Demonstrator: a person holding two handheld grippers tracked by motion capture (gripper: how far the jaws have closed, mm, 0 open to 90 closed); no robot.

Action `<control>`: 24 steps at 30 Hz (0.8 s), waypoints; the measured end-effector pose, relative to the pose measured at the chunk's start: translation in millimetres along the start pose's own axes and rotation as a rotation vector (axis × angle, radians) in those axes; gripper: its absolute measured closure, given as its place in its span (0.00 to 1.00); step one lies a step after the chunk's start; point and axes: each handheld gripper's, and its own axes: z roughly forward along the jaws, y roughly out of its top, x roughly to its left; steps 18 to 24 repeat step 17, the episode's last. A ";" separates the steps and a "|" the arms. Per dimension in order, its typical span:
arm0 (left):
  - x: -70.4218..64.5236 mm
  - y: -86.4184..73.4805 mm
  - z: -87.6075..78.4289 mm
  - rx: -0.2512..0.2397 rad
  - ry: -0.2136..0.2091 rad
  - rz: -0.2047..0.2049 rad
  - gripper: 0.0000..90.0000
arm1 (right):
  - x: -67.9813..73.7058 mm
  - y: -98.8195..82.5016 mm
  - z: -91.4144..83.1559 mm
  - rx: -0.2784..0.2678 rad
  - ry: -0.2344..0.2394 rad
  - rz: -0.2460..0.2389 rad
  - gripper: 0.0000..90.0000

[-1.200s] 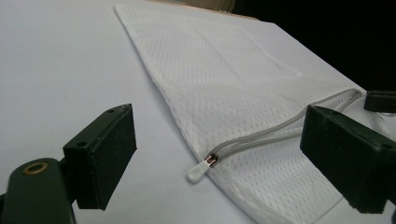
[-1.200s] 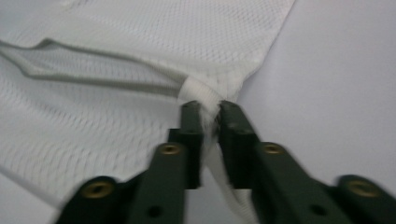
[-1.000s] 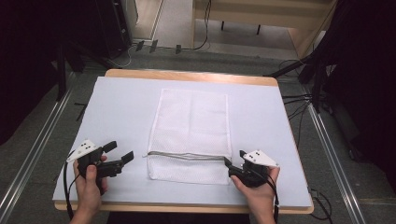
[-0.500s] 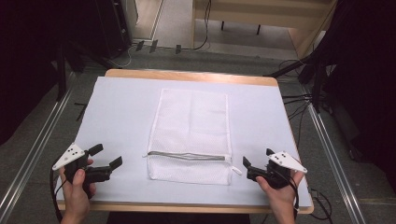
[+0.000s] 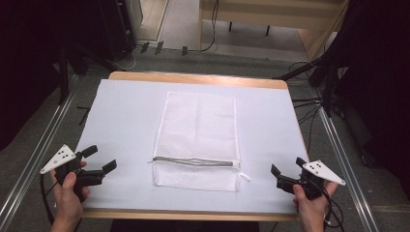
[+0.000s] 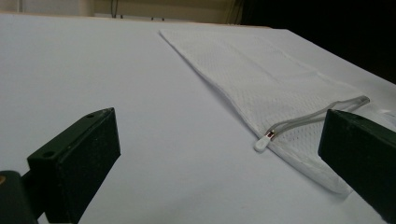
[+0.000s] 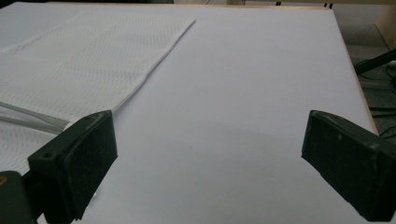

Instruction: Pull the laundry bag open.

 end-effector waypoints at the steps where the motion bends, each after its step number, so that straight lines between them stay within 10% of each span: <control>1: 4.2 -0.3 -2.8 -0.010 -0.001 -0.009 0.00 | -3.9 -0.4 -2.6 -0.006 0.003 0.008 0.04; 12: 17.0 -2.9 -11.0 -0.016 0.020 -0.036 0.00 | -49.9 -14.1 -19.5 -0.016 -0.060 0.091 0.03; 24: 12.9 -3.6 -8.4 -0.001 0.014 -0.017 0.00 | -48.4 -13.0 -17.1 -0.014 -0.056 0.086 0.03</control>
